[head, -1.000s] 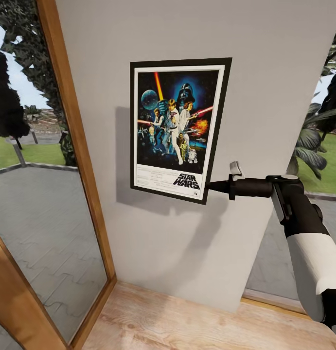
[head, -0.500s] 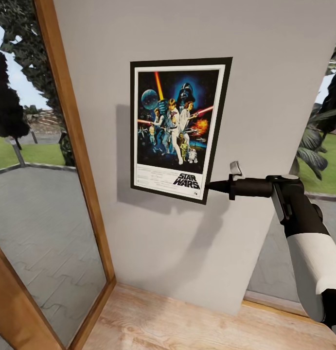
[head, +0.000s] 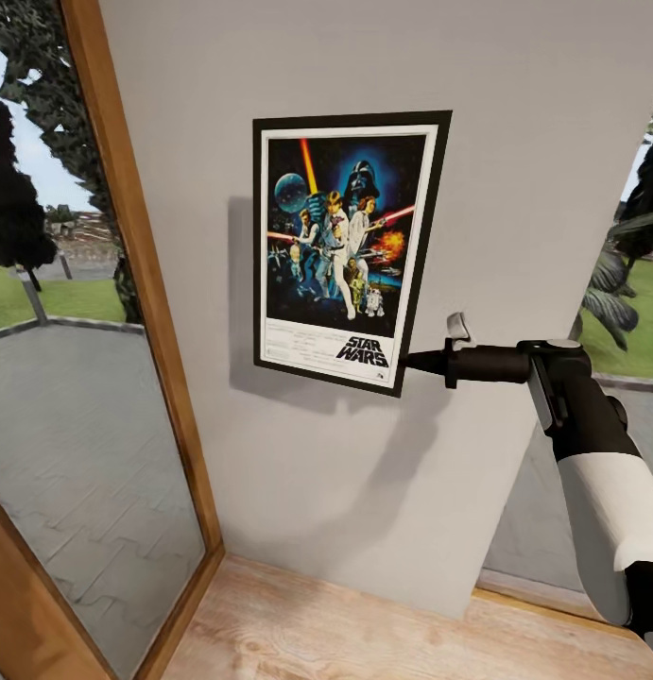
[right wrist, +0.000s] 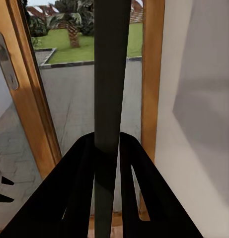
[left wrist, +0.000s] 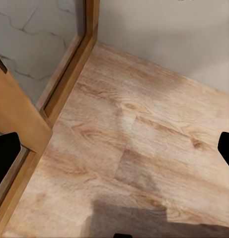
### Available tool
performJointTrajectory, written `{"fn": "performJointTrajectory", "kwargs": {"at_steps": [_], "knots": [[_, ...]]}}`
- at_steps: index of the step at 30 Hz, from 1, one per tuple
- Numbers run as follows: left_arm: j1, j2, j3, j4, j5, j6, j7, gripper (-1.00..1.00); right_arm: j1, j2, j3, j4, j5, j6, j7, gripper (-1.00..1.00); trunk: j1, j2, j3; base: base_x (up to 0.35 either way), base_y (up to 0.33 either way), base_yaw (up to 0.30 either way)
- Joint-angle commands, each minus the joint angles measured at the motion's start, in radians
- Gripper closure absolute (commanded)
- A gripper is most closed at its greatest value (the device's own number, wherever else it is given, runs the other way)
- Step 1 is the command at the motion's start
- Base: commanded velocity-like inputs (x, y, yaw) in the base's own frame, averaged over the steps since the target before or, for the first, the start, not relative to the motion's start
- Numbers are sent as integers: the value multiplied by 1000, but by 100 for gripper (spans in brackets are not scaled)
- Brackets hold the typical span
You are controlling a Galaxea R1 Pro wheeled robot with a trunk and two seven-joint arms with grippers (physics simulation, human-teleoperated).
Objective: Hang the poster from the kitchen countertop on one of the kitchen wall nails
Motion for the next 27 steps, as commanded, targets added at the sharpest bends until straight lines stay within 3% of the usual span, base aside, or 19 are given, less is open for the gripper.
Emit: {"fn": "performJointTrajectory", "kwargs": {"at_steps": [1, 27], "knots": [[0, 0, 2, -1, 4, 4, -5, -100, -1, 0, -2, 0, 3, 14, 8, 100, 1, -2, -2, 111, 0, 0], [0, 0, 2, -1, 4, 4, -5, -100, -1, 0, -2, 1, 3, 14, 6, 100, 1, -2, -2, 71, 0, 0]]}}
